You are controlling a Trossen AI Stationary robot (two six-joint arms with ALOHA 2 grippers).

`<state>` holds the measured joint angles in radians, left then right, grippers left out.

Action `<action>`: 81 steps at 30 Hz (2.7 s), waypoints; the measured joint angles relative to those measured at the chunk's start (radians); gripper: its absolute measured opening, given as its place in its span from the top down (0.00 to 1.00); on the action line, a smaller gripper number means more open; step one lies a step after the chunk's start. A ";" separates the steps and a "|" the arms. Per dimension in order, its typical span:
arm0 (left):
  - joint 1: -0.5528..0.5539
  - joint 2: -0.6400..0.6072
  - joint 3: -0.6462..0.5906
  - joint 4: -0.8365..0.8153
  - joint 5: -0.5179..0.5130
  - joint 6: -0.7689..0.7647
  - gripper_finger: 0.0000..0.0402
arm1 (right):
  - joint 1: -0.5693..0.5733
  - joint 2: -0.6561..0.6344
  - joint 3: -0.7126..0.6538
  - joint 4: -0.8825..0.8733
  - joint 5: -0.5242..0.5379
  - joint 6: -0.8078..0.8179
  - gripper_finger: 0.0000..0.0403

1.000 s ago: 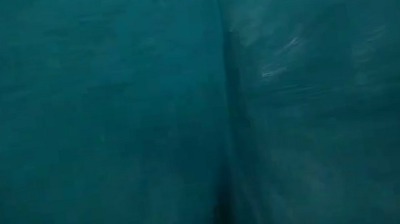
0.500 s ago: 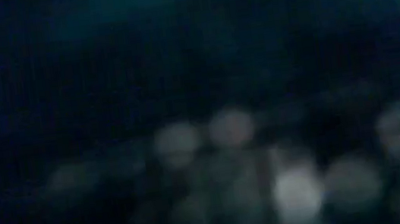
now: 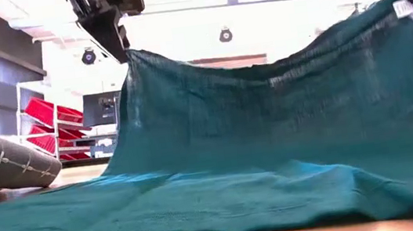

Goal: Fold towel
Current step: Fold the green kitchen towel

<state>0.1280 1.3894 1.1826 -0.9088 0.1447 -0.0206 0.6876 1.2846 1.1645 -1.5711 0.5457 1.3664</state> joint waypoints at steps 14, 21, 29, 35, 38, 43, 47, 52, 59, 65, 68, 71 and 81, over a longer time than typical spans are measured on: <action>-0.204 0.000 -0.226 0.124 0.135 -0.186 1.00 | 0.067 0.022 -0.095 0.392 -0.354 -0.254 1.00; -0.358 0.000 -0.354 0.379 0.179 -0.303 1.00 | 0.107 0.088 -0.163 0.582 -0.456 -0.275 1.00; -0.392 0.000 -0.414 0.673 0.237 -0.448 1.00 | 0.113 0.169 -0.180 0.622 -0.554 -0.348 1.00; -0.418 0.000 -0.417 0.689 0.342 -0.473 1.00 | 0.113 0.169 -0.179 0.634 -0.615 -0.381 1.00; -0.419 0.000 -0.417 0.731 0.412 -0.499 1.00 | 0.114 0.167 -0.179 0.655 -0.677 -0.388 1.00; -0.435 0.000 -0.417 0.778 0.368 -0.518 1.00 | 0.125 0.167 -0.179 0.704 -0.671 -0.425 1.00; -0.451 0.000 -0.417 0.800 0.316 -0.520 1.00 | 0.133 0.168 -0.179 0.735 -0.655 -0.451 0.99; -0.452 0.000 -0.417 0.801 0.307 -0.526 0.95 | 0.131 0.169 -0.179 0.736 -0.686 -0.459 0.90; -0.454 0.000 -0.417 0.800 0.355 -0.599 0.74 | 0.131 0.169 -0.179 0.714 -0.724 -0.468 0.64; -0.454 -0.001 -0.416 0.770 0.404 -0.640 0.58 | 0.121 0.169 -0.178 0.664 -0.643 -0.367 0.53; -0.448 -0.004 -0.416 0.735 0.387 -0.603 0.54 | 0.111 0.169 -0.179 0.674 -0.580 -0.301 0.53; -0.435 0.001 -0.416 0.710 0.297 -0.511 0.55 | 0.097 0.169 -0.217 0.712 -0.529 -0.227 0.61; -0.339 0.072 -0.416 0.678 0.127 -0.264 0.73 | 0.058 0.169 -0.412 0.944 -0.467 0.039 0.98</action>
<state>-0.2109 1.4615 0.7662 -0.2310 0.2713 -0.2849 0.7456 1.4540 0.7529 -0.6272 0.0784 1.4056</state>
